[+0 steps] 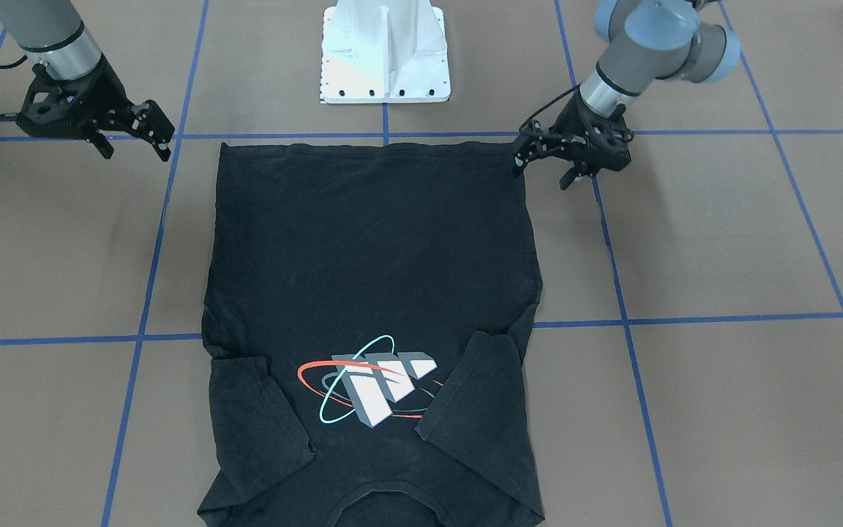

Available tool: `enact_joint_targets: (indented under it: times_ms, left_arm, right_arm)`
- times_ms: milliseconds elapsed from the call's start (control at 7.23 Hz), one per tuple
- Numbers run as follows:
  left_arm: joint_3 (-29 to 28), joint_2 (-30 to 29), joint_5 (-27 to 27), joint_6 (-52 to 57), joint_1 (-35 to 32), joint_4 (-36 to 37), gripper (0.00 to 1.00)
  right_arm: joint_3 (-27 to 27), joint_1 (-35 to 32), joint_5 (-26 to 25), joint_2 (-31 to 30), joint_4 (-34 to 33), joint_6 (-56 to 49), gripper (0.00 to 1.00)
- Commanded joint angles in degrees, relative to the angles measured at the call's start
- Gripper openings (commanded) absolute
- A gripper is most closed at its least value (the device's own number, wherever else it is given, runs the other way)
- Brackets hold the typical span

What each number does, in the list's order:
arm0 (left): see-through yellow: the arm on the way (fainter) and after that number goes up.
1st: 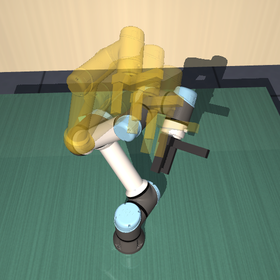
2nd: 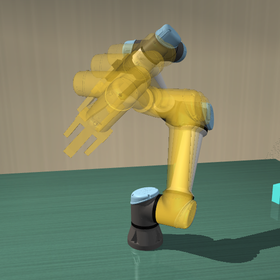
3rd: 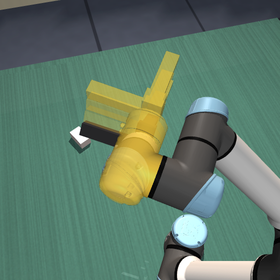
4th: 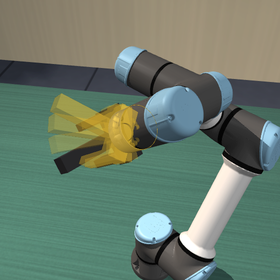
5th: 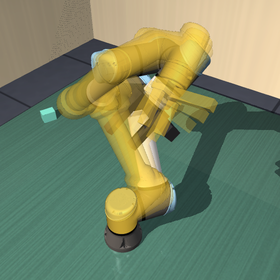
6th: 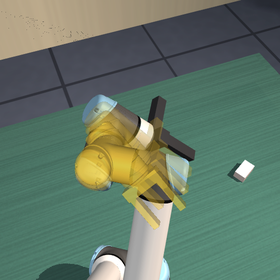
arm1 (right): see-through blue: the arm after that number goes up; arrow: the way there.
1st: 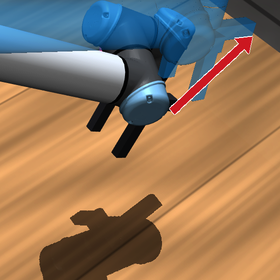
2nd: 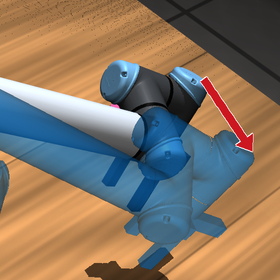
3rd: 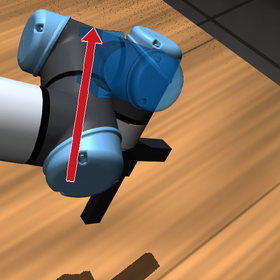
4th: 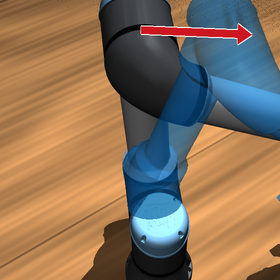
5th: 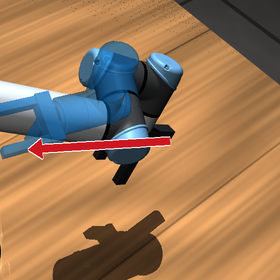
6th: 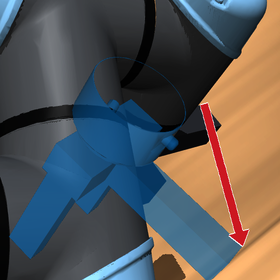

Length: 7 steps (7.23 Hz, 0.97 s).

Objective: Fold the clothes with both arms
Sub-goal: 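Grasp the hem corner with the left gripper while the right gripper hovers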

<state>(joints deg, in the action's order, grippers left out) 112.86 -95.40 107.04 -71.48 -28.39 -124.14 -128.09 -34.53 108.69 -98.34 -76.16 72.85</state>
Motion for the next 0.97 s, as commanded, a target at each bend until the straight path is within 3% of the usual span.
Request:
enact_joint_targets:
  times_ms: [0, 138, 553, 691, 830]
  left_arm:
    - [2.3, 1.4, -5.7, -5.5, 8.1, 2.1, 1.0]
    - [2.4, 2.7, -6.5, -5.9, 9.5, 1.9, 1.0]
    - [1.5, 2.5, -6.6, -8.6, 11.8, 1.7, 0.99]
    - [0.6, 2.4, -6.6, -8.5, 11.9, 1.6, 0.97]
    - [0.2, 2.3, -6.4, -8.2, 12.0, 1.5, 0.86]
  right_arm:
    - [-2.4, 5.5, -3.9, -3.1, 0.3, 4.5, 1.0]
    - [-2.5, 9.3, -7.6, -3.0, 0.4, 7.6, 1.0]
    - [-3.5, 10.0, -8.1, -2.7, 0.4, 8.3, 1.0]
    - [-3.5, 10.0, -8.1, -2.7, 0.4, 8.3, 1.0]
    - [-3.5, 10.0, -8.1, -2.7, 0.5, 8.3, 1.0]
